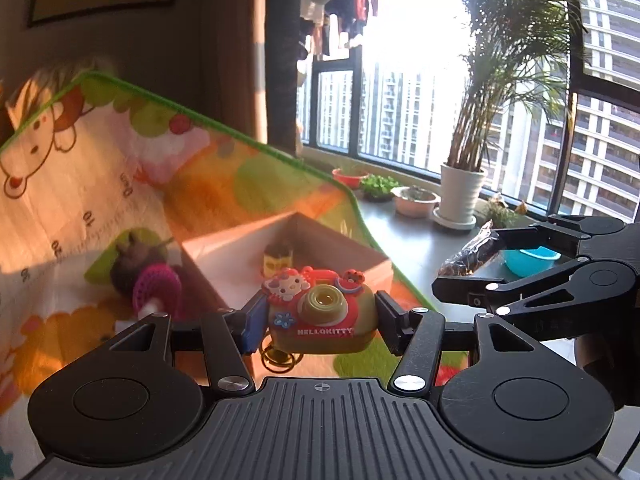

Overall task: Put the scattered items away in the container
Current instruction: 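Carry and release the Hello Kitty toy into the box with left tool while right tool drops the tube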

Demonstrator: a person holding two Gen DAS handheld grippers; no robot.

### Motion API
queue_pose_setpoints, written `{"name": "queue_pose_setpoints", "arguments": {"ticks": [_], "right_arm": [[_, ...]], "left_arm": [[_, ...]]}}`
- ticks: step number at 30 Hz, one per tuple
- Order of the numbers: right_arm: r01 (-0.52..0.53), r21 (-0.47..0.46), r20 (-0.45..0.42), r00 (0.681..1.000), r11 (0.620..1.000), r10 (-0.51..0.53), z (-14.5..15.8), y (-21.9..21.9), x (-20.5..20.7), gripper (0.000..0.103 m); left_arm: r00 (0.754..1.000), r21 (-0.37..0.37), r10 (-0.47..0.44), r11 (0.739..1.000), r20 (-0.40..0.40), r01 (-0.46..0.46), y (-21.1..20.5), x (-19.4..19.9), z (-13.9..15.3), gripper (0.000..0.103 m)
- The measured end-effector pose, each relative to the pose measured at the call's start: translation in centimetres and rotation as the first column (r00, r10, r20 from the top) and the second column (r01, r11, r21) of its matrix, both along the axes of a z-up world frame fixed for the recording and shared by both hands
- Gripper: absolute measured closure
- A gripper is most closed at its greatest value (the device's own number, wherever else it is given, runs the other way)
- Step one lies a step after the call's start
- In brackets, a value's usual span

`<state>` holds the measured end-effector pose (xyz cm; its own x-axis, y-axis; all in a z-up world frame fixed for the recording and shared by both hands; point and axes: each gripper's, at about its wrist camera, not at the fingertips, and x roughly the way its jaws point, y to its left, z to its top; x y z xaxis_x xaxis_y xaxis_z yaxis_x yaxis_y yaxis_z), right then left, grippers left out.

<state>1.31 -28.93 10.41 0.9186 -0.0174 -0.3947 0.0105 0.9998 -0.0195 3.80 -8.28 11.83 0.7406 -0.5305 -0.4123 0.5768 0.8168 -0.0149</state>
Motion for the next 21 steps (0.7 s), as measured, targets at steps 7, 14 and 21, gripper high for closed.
{"name": "queue_pose_setpoints", "arguments": {"ticks": [7,14,21], "right_arm": [[0.013,0.11,-0.032,0.999,0.994,-0.01,-0.1,-1.5,8.4,0.016],[-0.013,0.118,-0.083,0.996,0.993,0.023,-2.3,-0.5,10.9,0.011],[-0.01,0.094,-0.107,0.994,0.996,0.02,-2.7,1.0,9.2,0.011]], "left_arm": [[0.998,-0.031,0.03,0.999,0.053,-0.028,-2.3,7.7,0.6,0.042],[0.997,-0.114,0.059,0.991,-0.04,-0.064,-0.9,10.5,-2.7,0.01],[0.978,-0.064,0.161,0.983,-0.135,-0.171,3.9,7.6,-4.7,0.007]]}}
